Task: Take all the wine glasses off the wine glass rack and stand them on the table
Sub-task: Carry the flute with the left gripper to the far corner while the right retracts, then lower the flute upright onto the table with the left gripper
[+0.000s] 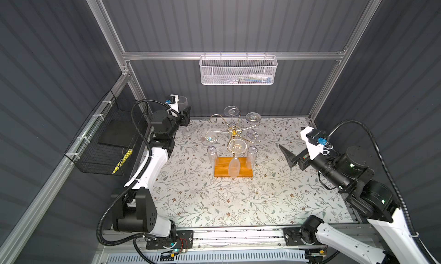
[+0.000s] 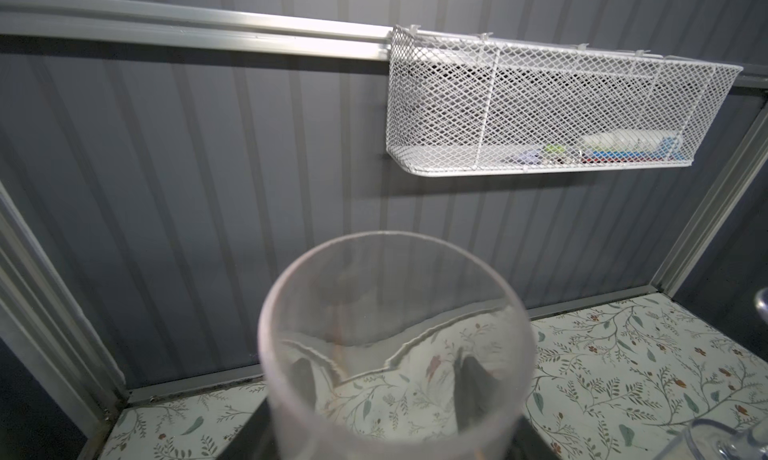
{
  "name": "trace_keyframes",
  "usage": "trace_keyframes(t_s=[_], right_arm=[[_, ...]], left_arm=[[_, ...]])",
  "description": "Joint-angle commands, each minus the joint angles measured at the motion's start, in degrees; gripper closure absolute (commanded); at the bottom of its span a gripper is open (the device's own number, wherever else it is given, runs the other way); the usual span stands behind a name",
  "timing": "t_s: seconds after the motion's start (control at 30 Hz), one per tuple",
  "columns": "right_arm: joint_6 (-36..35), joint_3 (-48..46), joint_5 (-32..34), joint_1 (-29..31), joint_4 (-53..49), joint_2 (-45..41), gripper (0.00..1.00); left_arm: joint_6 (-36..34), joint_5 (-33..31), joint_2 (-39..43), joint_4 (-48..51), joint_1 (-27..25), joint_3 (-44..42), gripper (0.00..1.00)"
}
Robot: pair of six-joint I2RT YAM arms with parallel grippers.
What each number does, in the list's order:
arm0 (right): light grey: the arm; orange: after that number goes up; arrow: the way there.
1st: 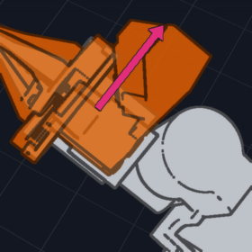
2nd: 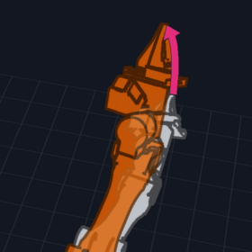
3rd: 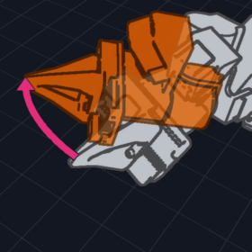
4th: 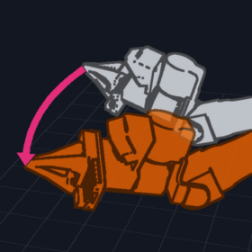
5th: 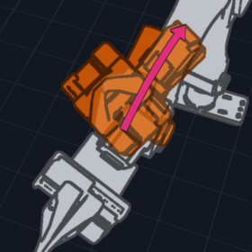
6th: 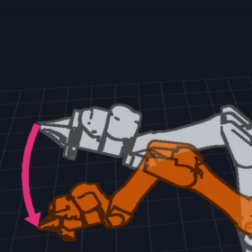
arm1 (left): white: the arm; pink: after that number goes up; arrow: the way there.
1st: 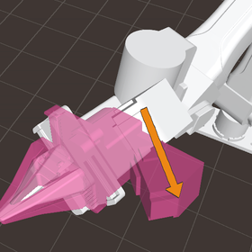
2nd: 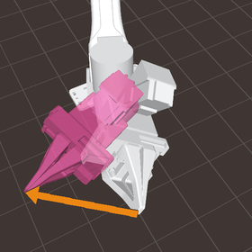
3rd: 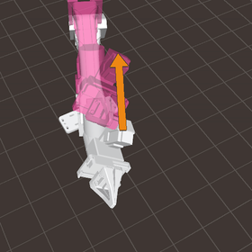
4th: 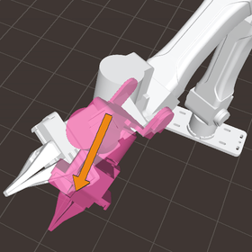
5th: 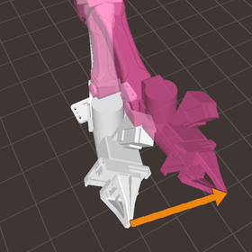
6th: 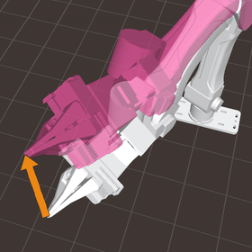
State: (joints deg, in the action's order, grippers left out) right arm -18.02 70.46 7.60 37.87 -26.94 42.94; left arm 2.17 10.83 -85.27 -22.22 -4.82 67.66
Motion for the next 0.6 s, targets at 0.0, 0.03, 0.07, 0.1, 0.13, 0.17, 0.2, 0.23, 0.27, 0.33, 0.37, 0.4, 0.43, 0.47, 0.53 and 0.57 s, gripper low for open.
trace_keyframes(t_s=[0.0, 0.03, 0.07, 0.1, 0.13, 0.17, 0.2, 0.23, 0.27, 0.33, 0.37, 0.4, 0.43, 0.47, 0.53, 0.57], right_arm=[[1.83, -3.15, 2.81, -0.24, 3.69, -1.52, 0.01], [2.3, -4.69, 3.39, -0.3, 5.15, -2.02, 0.01], [2.84, -6.36, 3.94, -0.44, 7.59, -2.58, 0.01], [3.18, -7.83, 4.2, -0.66, 9.0, -2.92, 0.01], [3.38, -8.7, 4.5, -0.84, 9.71, -2.97, 0.01], [3.6, -9.37, 4.83, -1.14, 10.31, -2.85, 0.01], [3.76, -9.85, 5.27, -1.37, 10.73, -2.7, 0.01], [3.89, -10.32, 5.79, -1.6, 11.13, -2.6, 0.01], [4.11, -10.94, 6.38, -1.87, 11.84, -2.5, 0.01], [4.28, -12.64, 6.86, -2.73, 13.75, -2.66, 0.01], [4.59, -13.25, 6.82, -3.37, 14.65, -2.77, 0.01], [4.91, -13.78, 6.52, -4.2, 15.18, -2.77, 0.01], [5.29, -14.09, 6.29, -5.01, 15.53, -2.69, 0.01], [5.84, -14.49, 5.76, -5.96, 15.81, -2.62, 0.01], [7.04, -15.44, 4.4, -7.75, 16.44, -2.59, 0.01], [7.61, -16.0, 3.95, -8.64, 16.9, -2.59, 0.01]], left_arm=[[1.82, 3.4, -2.36, -10.05, -0.01, -1.67, 0.54], [2.03, 4.1, -3.31, -11.63, -0.01, -2.37, 0.54], [2.42, 4.41, -4.35, -13.79, -0.02, -3.23, 0.54], [2.98, 4.83, -5.57, -16.23, -0.01, -3.99, 0.54], [3.3, 5.28, -6.55, -17.87, -0.01, -4.52, 0.54], [3.57, 5.7, -7.77, -19.45, -0.02, -5.01, 0.55], [3.75, 6.23, -8.98, -20.77, -0.1, -5.15, 0.55], [3.86, 6.72, -10.05, -21.61, -0.1, -5.22, 0.55], [3.89, 6.85, -11.18, -22.67, -0.26, -5.38, 0.55], [3.88, 6.89, -13.4, -24.97, -0.6, -5.75, 0.56], [3.56, 6.79, -14.36, -26.37, -0.79, -6.02, 0.56], [3.11, 6.73, -15.47, -27.77, -1.13, -6.21, 0.56], [2.56, 6.61, -16.29, -28.66, -1.45, -6.29, 0.56], [2.12, 6.44, -17.28, -29.31, -1.82, -6.16, 0.56], [1.12, 6.37, -19.25, -29.83, -2.49, -5.55, 0.56], [0.5, 6.06, -20.22, -30.23, -2.92, -5.3, 0.56]])
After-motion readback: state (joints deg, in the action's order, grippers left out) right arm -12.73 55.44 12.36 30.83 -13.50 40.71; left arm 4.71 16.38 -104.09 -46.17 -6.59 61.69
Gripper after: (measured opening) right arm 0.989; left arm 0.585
